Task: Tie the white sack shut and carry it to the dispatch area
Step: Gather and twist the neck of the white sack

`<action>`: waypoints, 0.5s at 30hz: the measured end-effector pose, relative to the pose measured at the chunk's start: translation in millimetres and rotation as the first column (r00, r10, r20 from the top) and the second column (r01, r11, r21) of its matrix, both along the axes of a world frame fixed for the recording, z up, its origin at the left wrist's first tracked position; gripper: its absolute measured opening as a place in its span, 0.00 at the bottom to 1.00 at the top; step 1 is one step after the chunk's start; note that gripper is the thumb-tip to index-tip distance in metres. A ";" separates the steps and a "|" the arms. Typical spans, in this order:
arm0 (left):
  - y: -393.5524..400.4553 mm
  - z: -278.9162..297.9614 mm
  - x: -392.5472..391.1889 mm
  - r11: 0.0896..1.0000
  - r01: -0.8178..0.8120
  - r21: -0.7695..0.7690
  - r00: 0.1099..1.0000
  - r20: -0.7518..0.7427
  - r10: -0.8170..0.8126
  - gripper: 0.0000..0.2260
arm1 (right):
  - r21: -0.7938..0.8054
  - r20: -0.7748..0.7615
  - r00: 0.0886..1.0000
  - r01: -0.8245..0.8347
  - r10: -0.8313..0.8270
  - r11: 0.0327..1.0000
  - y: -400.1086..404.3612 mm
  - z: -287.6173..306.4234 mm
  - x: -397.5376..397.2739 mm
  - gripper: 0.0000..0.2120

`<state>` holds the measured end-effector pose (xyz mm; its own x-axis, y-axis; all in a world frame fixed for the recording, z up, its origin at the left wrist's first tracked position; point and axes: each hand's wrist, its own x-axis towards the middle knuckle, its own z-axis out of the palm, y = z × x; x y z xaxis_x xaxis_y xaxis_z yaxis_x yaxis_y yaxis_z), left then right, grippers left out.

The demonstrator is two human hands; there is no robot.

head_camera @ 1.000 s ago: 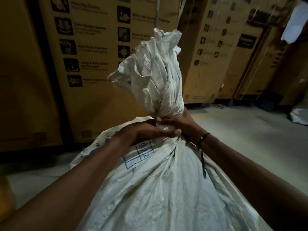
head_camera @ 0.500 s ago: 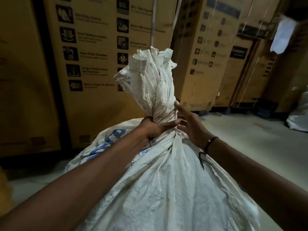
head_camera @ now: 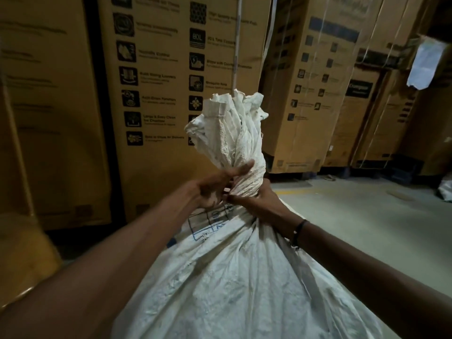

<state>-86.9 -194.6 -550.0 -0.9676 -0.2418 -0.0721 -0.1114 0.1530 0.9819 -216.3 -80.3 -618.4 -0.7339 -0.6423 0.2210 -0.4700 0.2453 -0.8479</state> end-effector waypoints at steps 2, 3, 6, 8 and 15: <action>-5.2 1.4 3.3 0.999 -0.050 0.018 0.997 -0.060 0.051 0.27 | 0.048 -0.097 0.989 0.119 -0.113 0.992 -7.6 4.9 4.0 0.62; -7.3 2.5 4.4 0.997 -0.077 0.029 0.994 -0.079 0.079 0.27 | 0.058 -0.126 0.978 0.177 -0.169 0.982 -8.9 10.8 9.6 0.65; -12.7 5.8 2.9 0.981 -0.126 -0.148 0.992 -0.031 0.123 0.31 | 0.006 -0.141 0.966 0.220 -0.217 0.976 -11.7 20.9 21.4 0.60; -9.8 12.3 4.6 0.955 -0.109 -0.275 0.993 0.007 0.115 0.32 | -0.057 -0.086 0.971 0.218 -0.222 0.974 -12.8 22.4 23.1 0.48; -14.9 18.4 -5.8 0.881 -0.061 -0.468 0.993 0.057 0.099 0.32 | -0.148 0.076 0.997 0.040 -0.029 0.988 -21.7 11.8 -11.4 0.22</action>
